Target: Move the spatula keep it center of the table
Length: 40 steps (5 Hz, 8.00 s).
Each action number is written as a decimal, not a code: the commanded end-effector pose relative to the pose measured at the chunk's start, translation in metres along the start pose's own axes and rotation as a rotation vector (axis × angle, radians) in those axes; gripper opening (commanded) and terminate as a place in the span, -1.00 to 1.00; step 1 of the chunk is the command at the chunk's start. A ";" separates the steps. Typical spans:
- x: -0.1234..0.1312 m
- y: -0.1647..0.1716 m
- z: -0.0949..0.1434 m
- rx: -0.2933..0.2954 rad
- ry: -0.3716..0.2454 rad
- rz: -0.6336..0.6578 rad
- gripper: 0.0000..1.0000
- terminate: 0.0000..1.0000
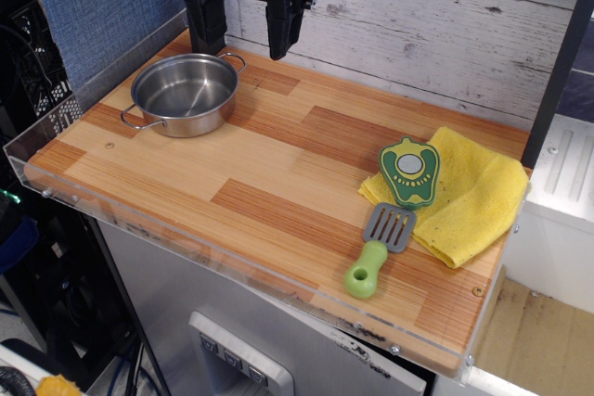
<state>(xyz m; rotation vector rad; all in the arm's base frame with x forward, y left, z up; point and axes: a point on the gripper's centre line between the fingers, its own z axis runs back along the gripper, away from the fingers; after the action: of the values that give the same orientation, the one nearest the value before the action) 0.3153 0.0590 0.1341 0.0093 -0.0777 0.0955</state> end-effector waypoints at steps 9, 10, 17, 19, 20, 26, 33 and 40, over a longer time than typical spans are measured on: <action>-0.069 -0.108 -0.068 -0.006 0.013 -0.129 1.00 -1.00; -0.075 -0.120 -0.072 -0.003 -0.004 -0.150 1.00 -1.00; -0.071 -0.125 -0.121 0.077 0.048 -0.160 -1.00 -1.00; -0.072 -0.120 -0.100 0.064 0.033 -0.185 -1.00 -1.00; -0.075 -0.116 -0.072 0.020 -0.004 -0.196 -1.00 -1.00; -0.051 0.018 -0.061 0.010 0.062 -0.016 -1.00 -1.00; -0.052 0.045 -0.092 0.125 0.070 -0.136 -1.00 -1.00; -0.063 0.033 -0.012 0.059 -0.193 -0.179 1.00 -1.00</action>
<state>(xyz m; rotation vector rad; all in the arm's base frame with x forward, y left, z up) 0.2533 0.0794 0.1102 0.0630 -0.2320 -0.0721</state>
